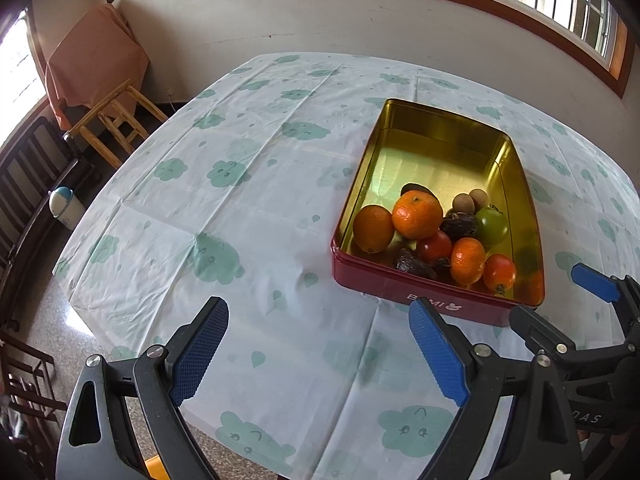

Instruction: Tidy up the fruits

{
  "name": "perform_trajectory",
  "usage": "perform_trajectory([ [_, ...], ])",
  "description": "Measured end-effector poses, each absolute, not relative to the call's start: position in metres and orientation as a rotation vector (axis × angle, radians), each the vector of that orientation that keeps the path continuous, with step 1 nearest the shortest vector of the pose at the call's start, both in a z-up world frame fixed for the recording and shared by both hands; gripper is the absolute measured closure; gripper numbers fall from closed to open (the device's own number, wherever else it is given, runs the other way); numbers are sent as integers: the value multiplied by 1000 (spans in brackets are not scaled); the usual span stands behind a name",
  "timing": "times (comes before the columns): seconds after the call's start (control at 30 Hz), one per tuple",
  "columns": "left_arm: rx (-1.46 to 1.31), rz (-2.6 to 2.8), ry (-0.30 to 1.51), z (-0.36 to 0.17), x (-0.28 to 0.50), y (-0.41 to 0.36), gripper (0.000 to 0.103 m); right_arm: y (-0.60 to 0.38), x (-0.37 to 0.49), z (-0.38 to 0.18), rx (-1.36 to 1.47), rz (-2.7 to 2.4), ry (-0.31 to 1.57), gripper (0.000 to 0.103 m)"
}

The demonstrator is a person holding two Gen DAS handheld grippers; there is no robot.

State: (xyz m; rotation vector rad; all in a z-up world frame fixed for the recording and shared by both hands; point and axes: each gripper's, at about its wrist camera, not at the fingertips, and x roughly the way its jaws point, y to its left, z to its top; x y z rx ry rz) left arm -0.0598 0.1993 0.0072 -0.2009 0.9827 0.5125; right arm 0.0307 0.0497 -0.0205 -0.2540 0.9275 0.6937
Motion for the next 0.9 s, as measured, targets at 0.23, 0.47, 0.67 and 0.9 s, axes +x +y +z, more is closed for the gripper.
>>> perform_trajectory([
  [0.23,-189,503,991,6,-56,193,13,46,33,-23,-251,671,939,0],
  [0.47,-183,495,993,6,-54,189,13,46,34,-26,-253,674,950,0],
  [0.67,-183,496,1001,4,-52,188,13,48,31,-30,-267,671,962,0],
  [0.9,-185,495,1002,3,-53,188,13,50,30,-33,-276,662,964,0],
])
